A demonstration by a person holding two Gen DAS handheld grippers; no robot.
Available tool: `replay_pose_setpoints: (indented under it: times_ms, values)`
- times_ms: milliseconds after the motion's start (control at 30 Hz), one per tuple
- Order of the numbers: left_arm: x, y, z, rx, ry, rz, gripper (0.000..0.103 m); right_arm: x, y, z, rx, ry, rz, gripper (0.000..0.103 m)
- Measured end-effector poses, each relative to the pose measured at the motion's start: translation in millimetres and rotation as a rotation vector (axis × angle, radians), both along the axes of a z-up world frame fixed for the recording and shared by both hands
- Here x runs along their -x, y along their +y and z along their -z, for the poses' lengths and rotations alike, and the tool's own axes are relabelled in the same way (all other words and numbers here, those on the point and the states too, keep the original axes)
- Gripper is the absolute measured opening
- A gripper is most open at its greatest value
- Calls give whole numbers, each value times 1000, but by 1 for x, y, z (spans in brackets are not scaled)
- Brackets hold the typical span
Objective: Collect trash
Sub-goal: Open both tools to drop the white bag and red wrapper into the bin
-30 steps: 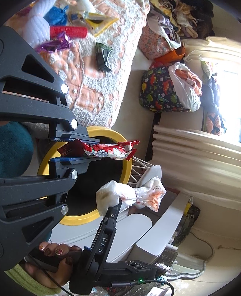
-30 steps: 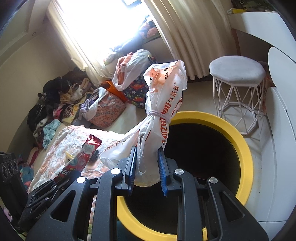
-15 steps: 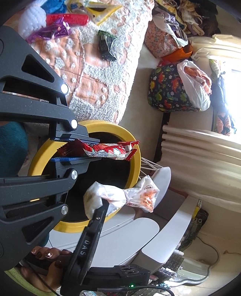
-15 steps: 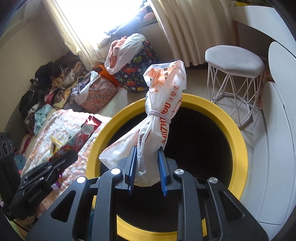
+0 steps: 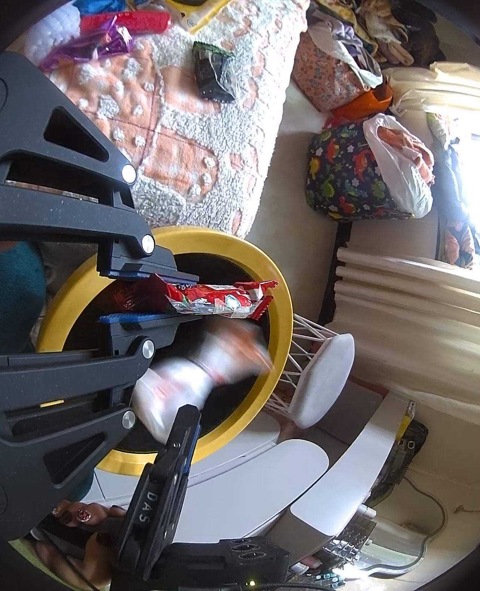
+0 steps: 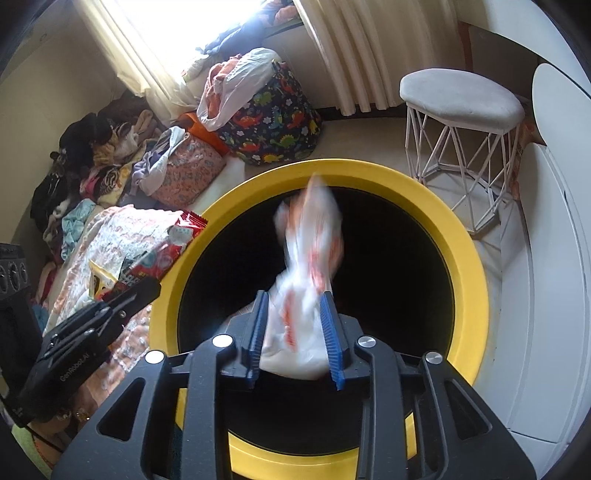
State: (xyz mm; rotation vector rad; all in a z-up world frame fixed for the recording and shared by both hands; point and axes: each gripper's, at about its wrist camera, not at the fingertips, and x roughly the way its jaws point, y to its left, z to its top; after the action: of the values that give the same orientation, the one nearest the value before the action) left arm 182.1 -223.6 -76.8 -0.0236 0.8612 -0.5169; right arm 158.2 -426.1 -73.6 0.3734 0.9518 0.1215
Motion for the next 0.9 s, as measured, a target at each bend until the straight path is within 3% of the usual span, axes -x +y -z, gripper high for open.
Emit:
replay_pose_setpoints:
  times_ms: [33,67,133,200,333,433,900]
  values:
    - [0,-1,1,0,2,4,7,0,-2,-1,-3,-1,9,45]
    - [-1,-3,1,0,3,8,7,1,-5,-1,-7,-4,21,50]
    - [0,-6,1,3,5,21,8,2,-8,-4,-17,-13,39,51]
    - [1,-9,1,-4,-1,28,16,3,-12,-6,-18,-21,59,53]
    - [7,-6,-3,3,-27,21,68,5,-17,-12,-19,-51,89,58]
    - [13,1,-8,5,-57,3,92,6,-17,-18,-15,-82,101,64]
    - [40,48,-35,-14,-186,-120,92,11,0,-42,-9,-206,81,71]
